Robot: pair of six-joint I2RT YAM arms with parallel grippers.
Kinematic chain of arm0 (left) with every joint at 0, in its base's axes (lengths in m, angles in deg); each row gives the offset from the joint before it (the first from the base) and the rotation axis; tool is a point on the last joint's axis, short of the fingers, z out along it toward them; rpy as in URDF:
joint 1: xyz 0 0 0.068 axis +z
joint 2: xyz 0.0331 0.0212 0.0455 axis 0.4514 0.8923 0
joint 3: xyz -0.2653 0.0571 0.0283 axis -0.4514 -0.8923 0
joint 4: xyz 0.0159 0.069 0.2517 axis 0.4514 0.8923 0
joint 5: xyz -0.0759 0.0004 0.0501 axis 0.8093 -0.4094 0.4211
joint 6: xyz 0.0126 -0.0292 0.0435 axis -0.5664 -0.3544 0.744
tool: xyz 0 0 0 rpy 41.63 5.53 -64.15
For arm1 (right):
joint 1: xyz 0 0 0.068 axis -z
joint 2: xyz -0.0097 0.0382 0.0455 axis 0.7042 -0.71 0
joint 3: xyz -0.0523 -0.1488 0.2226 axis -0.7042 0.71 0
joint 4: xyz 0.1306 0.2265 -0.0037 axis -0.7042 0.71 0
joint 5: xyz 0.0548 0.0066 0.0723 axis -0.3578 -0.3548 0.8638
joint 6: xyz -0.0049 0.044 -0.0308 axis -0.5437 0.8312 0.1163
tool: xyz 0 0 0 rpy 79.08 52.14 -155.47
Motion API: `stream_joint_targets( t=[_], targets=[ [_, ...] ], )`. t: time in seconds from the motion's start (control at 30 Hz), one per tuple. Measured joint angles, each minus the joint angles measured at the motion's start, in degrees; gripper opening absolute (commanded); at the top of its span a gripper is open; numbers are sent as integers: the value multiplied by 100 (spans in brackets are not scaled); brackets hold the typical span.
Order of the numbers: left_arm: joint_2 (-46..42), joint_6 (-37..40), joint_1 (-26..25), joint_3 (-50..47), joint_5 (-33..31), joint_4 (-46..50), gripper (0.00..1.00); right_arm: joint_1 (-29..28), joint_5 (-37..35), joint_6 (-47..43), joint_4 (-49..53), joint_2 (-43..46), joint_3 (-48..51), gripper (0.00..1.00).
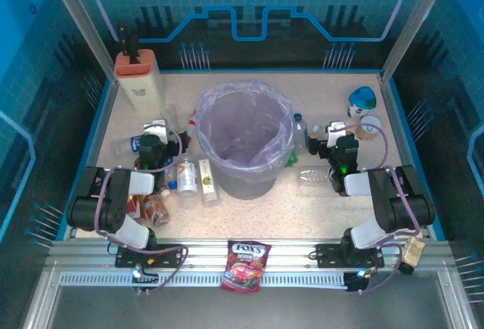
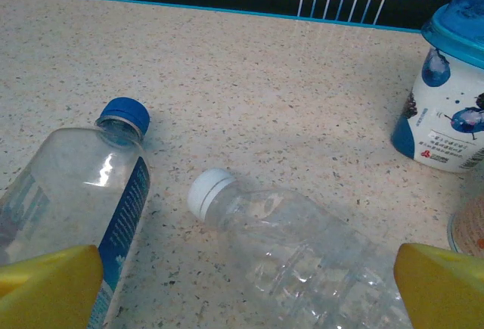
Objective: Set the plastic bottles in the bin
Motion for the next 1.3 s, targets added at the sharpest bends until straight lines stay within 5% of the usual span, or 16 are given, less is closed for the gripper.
stream_joint_targets(
  t=[0.87, 1.07, 1.3],
  targets=[
    [-26, 0, 17, 35, 129, 162, 99, 59, 302, 4, 4, 0, 0, 100],
    [-1117, -85, 26, 179, 103, 1449, 99, 59, 232, 33, 702, 363, -136, 100],
    [-2839, -1322, 57, 2122, 87, 4671, 96, -28, 44, 645, 4190, 1530, -2216, 100]
  ],
)
